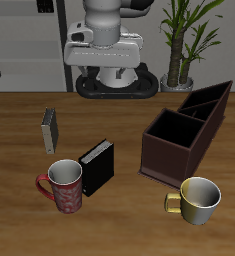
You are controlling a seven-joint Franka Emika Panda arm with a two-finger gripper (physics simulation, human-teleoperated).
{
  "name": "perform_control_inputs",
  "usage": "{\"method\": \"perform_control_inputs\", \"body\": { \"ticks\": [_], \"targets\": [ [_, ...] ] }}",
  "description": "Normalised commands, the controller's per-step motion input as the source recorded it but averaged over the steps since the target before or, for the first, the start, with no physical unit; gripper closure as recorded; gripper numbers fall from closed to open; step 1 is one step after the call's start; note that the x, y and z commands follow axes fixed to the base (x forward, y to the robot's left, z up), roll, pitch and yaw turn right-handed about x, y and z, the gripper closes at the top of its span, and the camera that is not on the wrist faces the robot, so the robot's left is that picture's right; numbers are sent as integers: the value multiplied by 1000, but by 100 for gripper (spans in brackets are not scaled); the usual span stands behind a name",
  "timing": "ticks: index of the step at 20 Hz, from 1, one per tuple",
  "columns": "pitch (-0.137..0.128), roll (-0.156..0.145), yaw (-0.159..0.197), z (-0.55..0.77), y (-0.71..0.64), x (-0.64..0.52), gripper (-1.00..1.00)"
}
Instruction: Place the red mug into the left desk caddy's right compartment
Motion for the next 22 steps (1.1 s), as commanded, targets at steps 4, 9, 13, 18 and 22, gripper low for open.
{"method": "perform_control_inputs", "body": {
  "ticks": [4,9,13,18,22],
  "targets": [
    [26,-2,-12,11,-311,321,-100],
    [27,19,68,-10,-380,373,-100],
    [-1,-37,16,4,-380,306,-100],
    [7,-1,-4,-52,-237,321,-100],
    [-5,8,5,-39,-149,356,-100]
  ]
}}
